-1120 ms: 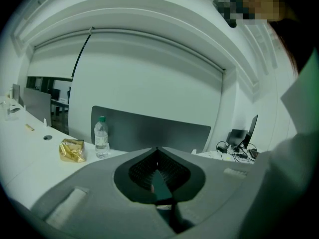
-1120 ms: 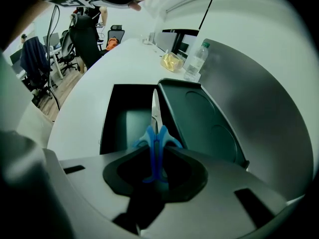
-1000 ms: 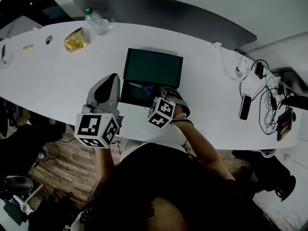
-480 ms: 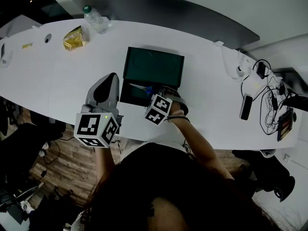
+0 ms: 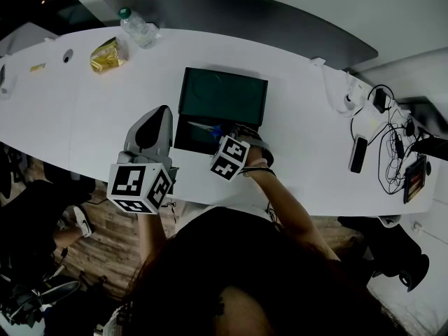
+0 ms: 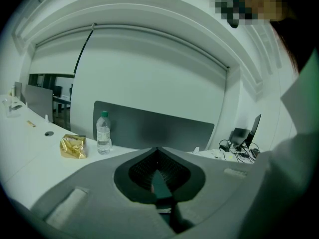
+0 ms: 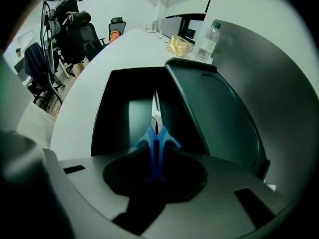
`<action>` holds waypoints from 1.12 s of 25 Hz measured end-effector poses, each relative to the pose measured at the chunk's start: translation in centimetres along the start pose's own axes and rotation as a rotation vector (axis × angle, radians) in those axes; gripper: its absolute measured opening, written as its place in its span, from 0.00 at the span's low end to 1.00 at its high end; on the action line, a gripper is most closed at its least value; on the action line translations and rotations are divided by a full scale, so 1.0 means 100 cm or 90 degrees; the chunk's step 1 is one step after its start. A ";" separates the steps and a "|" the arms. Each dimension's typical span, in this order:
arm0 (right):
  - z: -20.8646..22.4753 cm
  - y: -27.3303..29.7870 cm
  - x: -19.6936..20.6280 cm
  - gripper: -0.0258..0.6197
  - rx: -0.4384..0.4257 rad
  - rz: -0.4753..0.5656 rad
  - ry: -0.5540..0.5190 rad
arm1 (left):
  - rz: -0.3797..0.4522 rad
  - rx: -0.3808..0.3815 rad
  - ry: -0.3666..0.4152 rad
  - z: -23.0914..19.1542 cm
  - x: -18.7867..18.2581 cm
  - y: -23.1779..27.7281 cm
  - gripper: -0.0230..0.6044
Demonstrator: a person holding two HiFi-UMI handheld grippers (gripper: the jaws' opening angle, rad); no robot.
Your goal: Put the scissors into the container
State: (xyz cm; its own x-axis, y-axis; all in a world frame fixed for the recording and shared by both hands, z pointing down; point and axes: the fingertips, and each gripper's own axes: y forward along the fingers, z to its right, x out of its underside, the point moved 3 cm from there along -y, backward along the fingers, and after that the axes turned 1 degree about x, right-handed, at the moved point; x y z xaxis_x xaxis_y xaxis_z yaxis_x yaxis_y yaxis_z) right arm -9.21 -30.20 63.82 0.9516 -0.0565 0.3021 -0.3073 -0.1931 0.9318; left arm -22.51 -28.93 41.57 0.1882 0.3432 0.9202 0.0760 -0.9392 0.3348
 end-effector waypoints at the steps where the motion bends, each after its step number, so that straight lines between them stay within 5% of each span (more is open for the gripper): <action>1: 0.000 0.000 0.000 0.19 0.000 0.000 0.000 | 0.000 0.001 0.000 0.000 0.000 0.000 0.06; 17: -0.002 -0.005 0.000 0.23 -0.007 0.010 0.014 | 0.003 0.006 0.009 0.001 -0.003 -0.003 0.06; 28: 0.002 -0.026 -0.008 0.21 -0.003 0.065 0.084 | 0.010 0.018 0.026 0.008 -0.009 -0.009 0.05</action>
State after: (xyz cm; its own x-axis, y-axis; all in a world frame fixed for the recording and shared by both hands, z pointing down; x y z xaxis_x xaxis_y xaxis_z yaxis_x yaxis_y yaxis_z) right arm -9.12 -29.79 61.10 0.9065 0.0535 0.4187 -0.4026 -0.1887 0.8957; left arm -21.95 -28.39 40.24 0.1498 0.3275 0.9329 0.1018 -0.9436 0.3149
